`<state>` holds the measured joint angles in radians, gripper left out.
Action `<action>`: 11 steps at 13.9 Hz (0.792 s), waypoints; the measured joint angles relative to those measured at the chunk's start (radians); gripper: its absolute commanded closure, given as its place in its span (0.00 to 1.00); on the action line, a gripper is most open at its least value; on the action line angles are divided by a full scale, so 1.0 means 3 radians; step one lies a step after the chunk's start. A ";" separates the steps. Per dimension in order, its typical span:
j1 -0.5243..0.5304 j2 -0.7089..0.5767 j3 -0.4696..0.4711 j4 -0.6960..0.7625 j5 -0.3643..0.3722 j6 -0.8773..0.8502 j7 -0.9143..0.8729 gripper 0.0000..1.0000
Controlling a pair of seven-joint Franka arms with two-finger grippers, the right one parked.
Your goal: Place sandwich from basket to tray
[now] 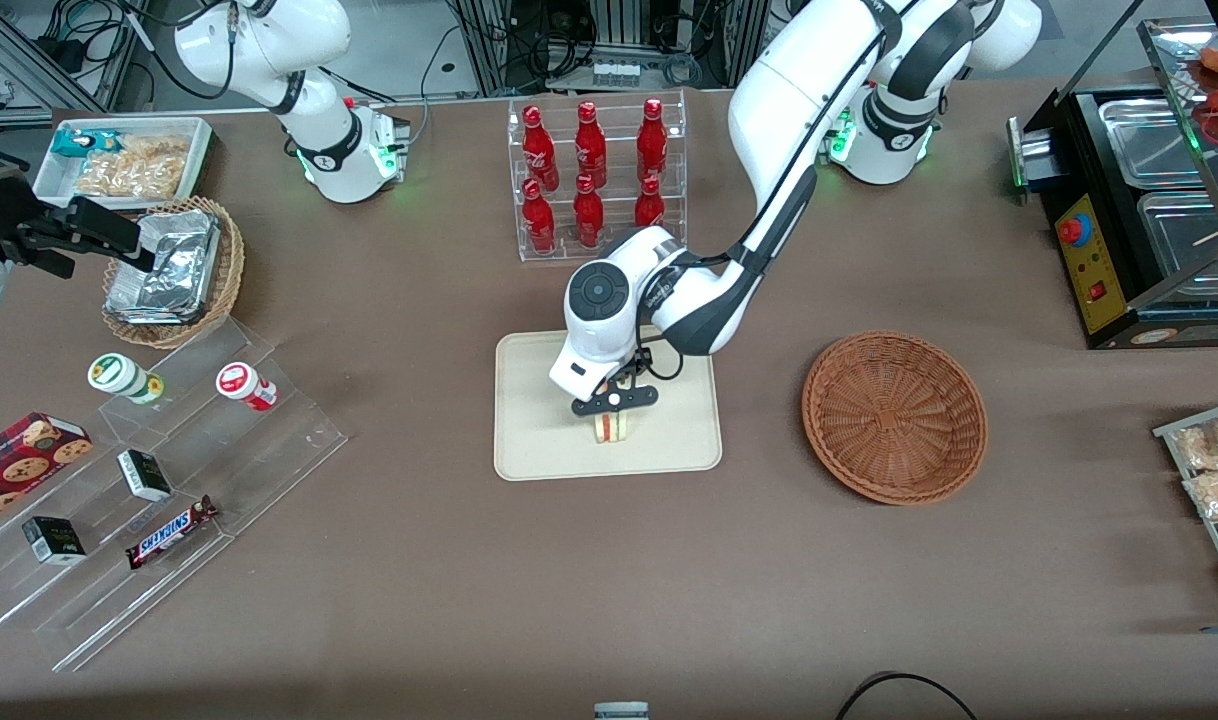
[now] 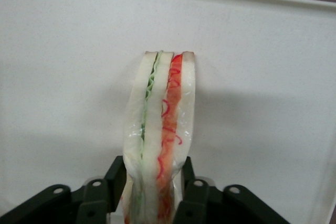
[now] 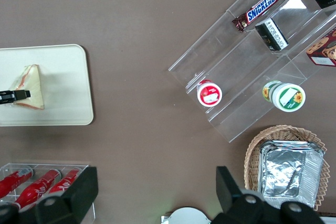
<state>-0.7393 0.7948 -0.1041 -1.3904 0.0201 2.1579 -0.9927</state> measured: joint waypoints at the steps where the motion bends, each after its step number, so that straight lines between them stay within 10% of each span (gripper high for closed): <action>1: 0.0002 -0.0001 0.0002 0.0028 0.0000 0.0000 0.0000 0.00; 11: 0.0046 -0.0540 0.0064 0.0152 0.0008 -0.0679 0.0017 0.00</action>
<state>-0.7254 0.6328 -0.0849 -1.3447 0.0225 1.9543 -0.9875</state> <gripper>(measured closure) 0.000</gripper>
